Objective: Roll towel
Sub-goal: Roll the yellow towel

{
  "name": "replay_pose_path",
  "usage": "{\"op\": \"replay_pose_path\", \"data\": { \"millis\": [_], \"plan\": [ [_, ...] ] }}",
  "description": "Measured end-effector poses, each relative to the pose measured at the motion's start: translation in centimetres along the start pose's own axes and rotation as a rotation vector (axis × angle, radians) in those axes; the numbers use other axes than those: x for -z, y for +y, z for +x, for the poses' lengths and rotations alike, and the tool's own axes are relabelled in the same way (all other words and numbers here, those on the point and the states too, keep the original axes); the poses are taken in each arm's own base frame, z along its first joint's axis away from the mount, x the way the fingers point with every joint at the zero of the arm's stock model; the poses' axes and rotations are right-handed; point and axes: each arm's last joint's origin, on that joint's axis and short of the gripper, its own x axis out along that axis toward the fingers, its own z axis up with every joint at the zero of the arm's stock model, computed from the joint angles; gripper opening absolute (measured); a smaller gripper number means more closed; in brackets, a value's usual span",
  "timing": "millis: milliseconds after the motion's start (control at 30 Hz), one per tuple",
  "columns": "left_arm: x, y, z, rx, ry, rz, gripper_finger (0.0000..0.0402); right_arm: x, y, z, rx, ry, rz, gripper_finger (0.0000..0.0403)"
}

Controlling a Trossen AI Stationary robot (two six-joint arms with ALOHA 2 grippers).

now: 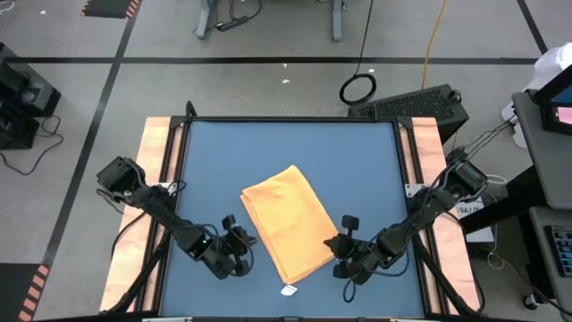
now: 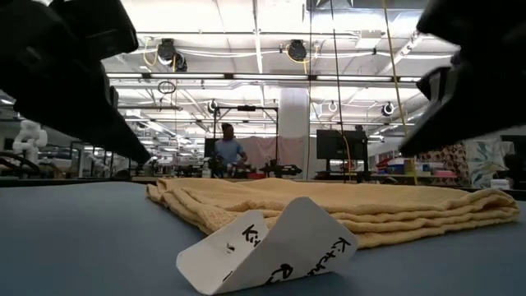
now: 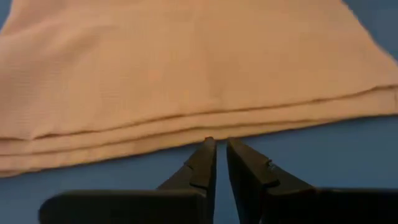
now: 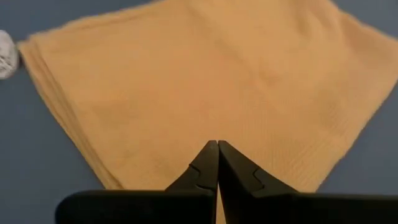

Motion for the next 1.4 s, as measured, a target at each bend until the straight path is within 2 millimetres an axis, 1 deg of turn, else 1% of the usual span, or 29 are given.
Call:
{"op": "replay_pose_path", "data": {
  "millis": [133, 267, 400, 500, 700, 833, 933, 1000, 1200, 1300, 1400],
  "plan": [
    [0.8, 0.1, 1.0, -0.043, 0.007, 0.006, 0.0043, 1.3, -0.6, 0.9, 0.029, 0.03, 0.094, 0.0],
    [1.3, 0.7, 2.7, -0.115, 0.003, 0.004, 0.0043, 2.2, -0.9, 1.5, 0.053, 0.056, 0.207, 0.0],
    [1.5, 1.5, 4.7, -0.169, 0.01, -0.018, 0.0043, 2.9, -0.7, 2.1, 0.063, 0.073, 0.234, 0.0],
    [1.4, 1.8, 5.6, -0.187, -0.002, -0.038, 0.0043, 3.4, -0.4, 2.6, 0.055, 0.093, 0.252, 0.0],
    [0.7, 2.6, 6.5, -0.22, -0.003, -0.017, 0.0043, 3.2, 0.3, 3.2, 0.007, 0.062, 0.31, 0.0],
    [0.4, 3.4, 6.9, -0.243, 0.024, 0.06, 0.0043, 2.7, 0.8, 3.2, -0.062, 0.039, 0.34, 0.0],
    [0.0, 3.7, 6.4, -0.24, 0.05, 0.12, 0.0043, 2.4, 1.1, 3.2, -0.088, 0.017, 0.333, 0.0],
    [-0.5, 4.1, 5.5, -0.247, 0.065, 0.139, 0.0043, 2.2, 1.2, 3.2, -0.085, 0.012, 0.316, 0.0],
    [-2.9, 4.2, 1.5, -0.156, 0.055, 0.108, 0.0043, 0.4, 1.8, 2.6, -0.109, -0.033, 0.244, 0.0],
    [-3.9, 3.6, -0.2, -0.075, -0.001, 0.071, 0.0043, -1.1, 2.1, 1.5, -0.147, -0.074, 0.219, 0.0],
    [-4.1, 2.2, -1.1, 0.017, -0.065, 0.054, 0.0043, -2.1, 2.0, -0.1, -0.198, -0.107, 0.179, 0.0]
  ]
}}
